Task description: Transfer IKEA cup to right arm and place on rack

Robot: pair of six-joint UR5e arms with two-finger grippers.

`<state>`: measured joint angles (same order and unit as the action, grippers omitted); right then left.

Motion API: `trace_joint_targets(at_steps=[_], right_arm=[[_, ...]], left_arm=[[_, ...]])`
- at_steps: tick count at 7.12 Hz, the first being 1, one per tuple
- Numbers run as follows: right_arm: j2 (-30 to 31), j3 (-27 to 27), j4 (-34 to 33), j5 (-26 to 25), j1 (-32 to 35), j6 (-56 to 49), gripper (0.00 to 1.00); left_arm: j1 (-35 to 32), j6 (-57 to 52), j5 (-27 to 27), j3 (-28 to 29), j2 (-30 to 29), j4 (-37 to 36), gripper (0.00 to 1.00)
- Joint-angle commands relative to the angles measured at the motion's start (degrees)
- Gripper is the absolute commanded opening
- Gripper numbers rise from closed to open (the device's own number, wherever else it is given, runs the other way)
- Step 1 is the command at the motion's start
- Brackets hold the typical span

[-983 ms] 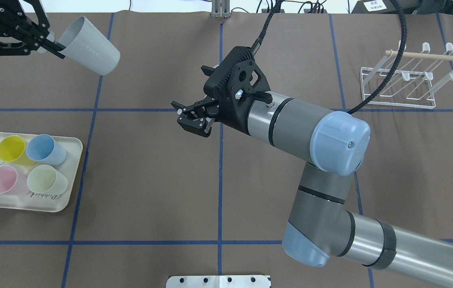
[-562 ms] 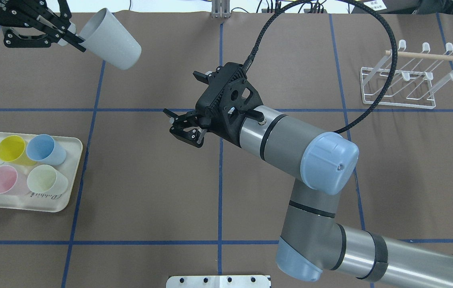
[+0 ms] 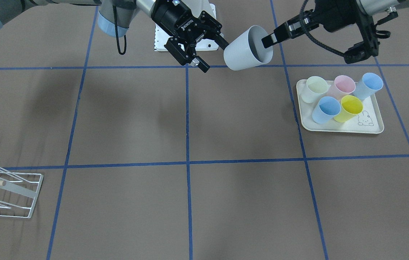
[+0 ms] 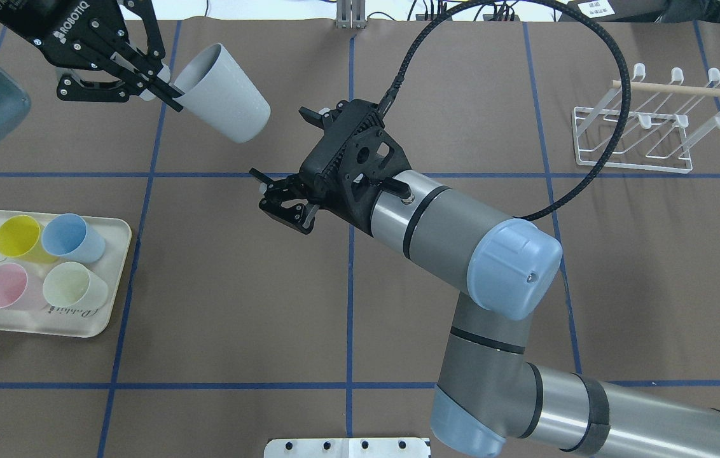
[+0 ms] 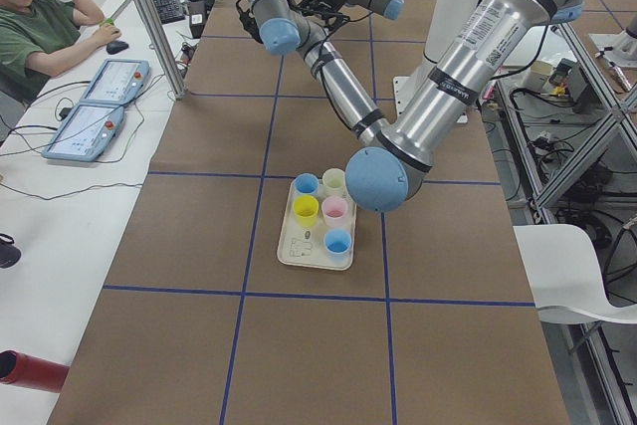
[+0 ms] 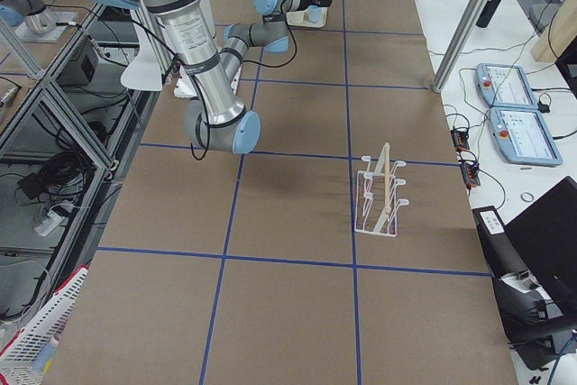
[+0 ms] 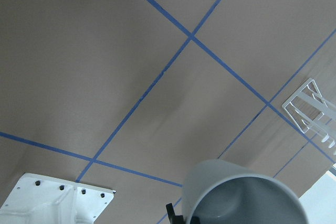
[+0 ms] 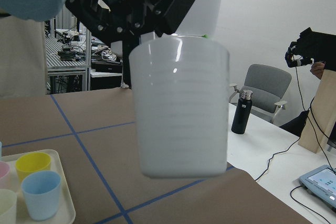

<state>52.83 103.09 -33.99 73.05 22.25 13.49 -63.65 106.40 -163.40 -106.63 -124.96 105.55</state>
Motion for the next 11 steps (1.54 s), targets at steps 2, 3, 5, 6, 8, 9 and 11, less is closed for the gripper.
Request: trace_joint_targets(at_steps=[2,3,5,6,8,9,11], right_arm=[[-0.5,0.1,0.0,-0.9,-0.4,-2.8,0.99],[-0.6,0.3,0.0,-0.9,-0.4,-3.7,0.99],[-0.6,0.3,0.0,-1.0,-0.4,-3.8,0.99],[-0.6,0.3,0.0,-1.1,-0.4,-3.8,0.99],[-0.6,0.3,0.0,-1.9,-0.4,-3.7,0.96],[-0.8,0.3,0.0,-3.3,-0.5,-3.7,0.93],[-0.8,0.2,-0.1,-4.3,-1.2,-3.8,0.92]], left_arm=[[2.1,0.0,0.1,-0.2,-0.6,0.0,0.00],[2.7,0.0,0.0,-0.2,-0.8,0.0,0.00],[3.1,0.0,0.0,-0.2,-0.9,0.4,0.00],[3.1,0.0,0.1,-0.2,-1.2,0.4,0.00],[3.2,0.0,0.0,-0.2,-1.3,0.4,0.00],[3.2,0.0,0.0,-0.2,-1.3,0.4,0.00],[3.2,0.0,0.1,-0.1,-1.6,0.4,0.00]])
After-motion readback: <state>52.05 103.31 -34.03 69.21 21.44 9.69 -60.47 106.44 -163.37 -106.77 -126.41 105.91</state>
